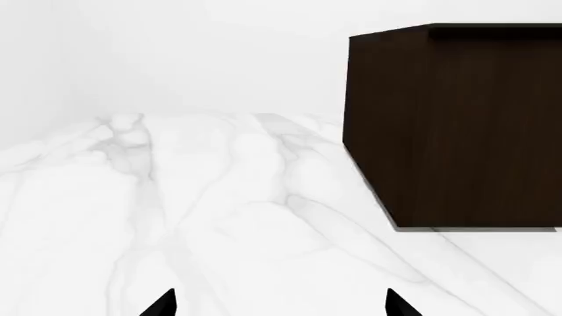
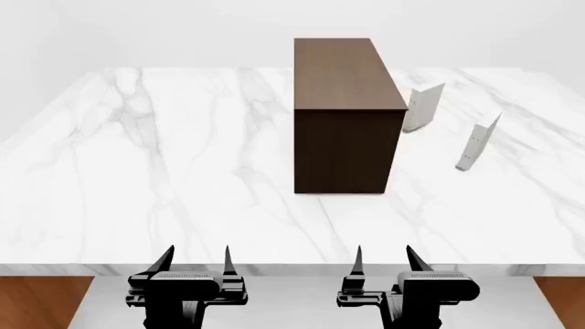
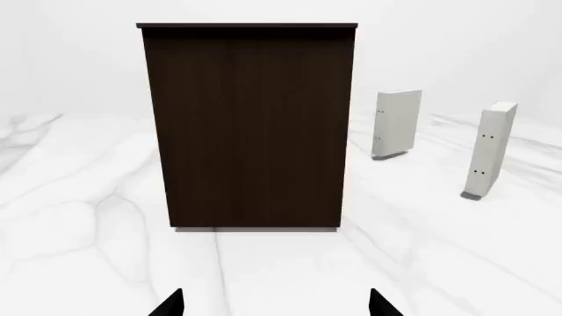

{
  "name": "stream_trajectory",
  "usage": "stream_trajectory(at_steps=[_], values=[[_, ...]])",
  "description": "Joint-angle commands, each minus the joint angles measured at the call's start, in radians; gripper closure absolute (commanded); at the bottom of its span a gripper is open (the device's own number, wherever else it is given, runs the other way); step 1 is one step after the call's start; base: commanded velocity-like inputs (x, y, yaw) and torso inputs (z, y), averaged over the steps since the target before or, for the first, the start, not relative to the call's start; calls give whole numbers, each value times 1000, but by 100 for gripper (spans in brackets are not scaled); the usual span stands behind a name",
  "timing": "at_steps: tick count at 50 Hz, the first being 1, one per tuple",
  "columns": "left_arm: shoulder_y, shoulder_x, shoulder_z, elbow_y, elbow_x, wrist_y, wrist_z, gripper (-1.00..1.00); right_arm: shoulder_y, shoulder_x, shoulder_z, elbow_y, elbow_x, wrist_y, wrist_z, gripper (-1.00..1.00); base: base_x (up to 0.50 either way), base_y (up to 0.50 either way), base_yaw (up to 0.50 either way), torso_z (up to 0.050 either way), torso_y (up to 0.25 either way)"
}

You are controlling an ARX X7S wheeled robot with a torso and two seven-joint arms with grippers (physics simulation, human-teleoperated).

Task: Pick up the book on the right and place it under the cabinet shelf.

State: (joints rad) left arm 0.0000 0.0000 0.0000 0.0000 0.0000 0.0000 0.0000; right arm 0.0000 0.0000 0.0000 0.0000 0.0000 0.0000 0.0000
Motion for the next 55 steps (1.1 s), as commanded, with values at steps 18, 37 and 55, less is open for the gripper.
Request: stream_trajectory(at_steps=[18, 37, 55], values=[[-12, -57, 60, -1, -78, -32, -54, -100, 4, 58, -72, 4, 56, 7, 65, -100, 0, -116, 0, 0, 0], [-23, -81, 89, -14, -107, -33, -78, -100, 8, 81, -101, 9, 88, 2, 88, -100, 0, -305, 0, 0, 0], [-8, -99, 110, 2, -133, -33, -103, -100, 6, 101, -119, 4, 115, 0, 111, -100, 0, -316, 0, 0, 0]])
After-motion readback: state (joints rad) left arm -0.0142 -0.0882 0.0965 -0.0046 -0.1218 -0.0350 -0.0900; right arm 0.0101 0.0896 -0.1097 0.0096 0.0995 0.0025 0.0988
